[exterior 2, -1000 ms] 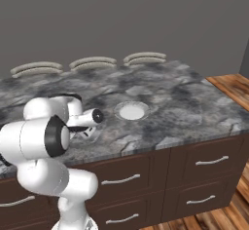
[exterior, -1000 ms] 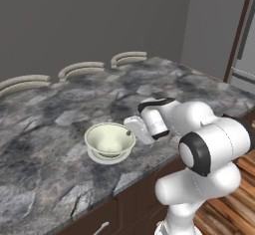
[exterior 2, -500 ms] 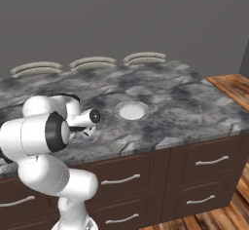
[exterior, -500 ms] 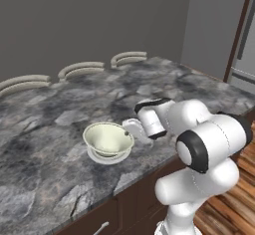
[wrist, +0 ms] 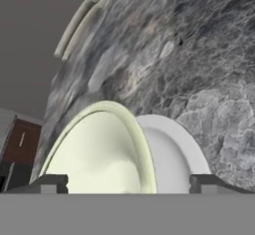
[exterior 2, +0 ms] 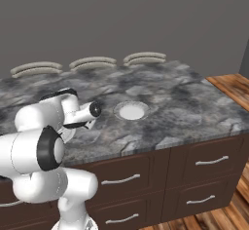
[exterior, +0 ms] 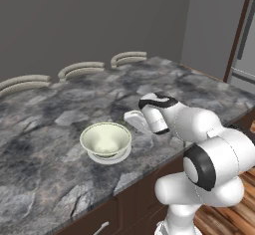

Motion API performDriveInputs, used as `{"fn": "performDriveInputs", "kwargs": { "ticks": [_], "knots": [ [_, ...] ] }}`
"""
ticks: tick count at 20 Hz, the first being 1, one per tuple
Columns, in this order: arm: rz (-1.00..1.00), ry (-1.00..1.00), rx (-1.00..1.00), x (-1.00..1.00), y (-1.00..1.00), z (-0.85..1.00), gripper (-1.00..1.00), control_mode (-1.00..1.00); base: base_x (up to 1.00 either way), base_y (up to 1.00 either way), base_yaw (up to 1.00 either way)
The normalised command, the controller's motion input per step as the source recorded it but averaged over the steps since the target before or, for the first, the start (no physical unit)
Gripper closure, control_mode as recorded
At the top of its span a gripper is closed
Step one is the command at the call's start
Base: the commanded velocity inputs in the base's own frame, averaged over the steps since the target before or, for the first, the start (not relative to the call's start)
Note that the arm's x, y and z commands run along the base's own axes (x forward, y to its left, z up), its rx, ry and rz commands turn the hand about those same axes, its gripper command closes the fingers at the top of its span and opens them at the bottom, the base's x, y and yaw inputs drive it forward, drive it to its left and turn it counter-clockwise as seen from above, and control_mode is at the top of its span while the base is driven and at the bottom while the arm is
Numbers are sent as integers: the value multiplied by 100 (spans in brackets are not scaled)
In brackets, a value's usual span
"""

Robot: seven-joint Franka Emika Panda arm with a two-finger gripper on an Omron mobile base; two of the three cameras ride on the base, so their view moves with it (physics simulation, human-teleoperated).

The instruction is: Move the bowls from the cabinet to the plates on the dining table.

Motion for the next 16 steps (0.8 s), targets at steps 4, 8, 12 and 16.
{"fn": "performDriveInputs", "kwargs": {
  "ticks": [4, 8, 12, 16],
  "knots": [
    [3, -4, 3, -7, -25, 45, -100, -100, 0, 0, 0],
    [3, -6, 2, -19, -28, 49, -100, -100, 0, 0, 0],
    [-2, -3, 4, -28, -17, 40, -100, -100, 0, 0, 0],
    [-8, -1, 5, -33, -15, 28, -100, -100, 0, 0, 0]
  ]
}}
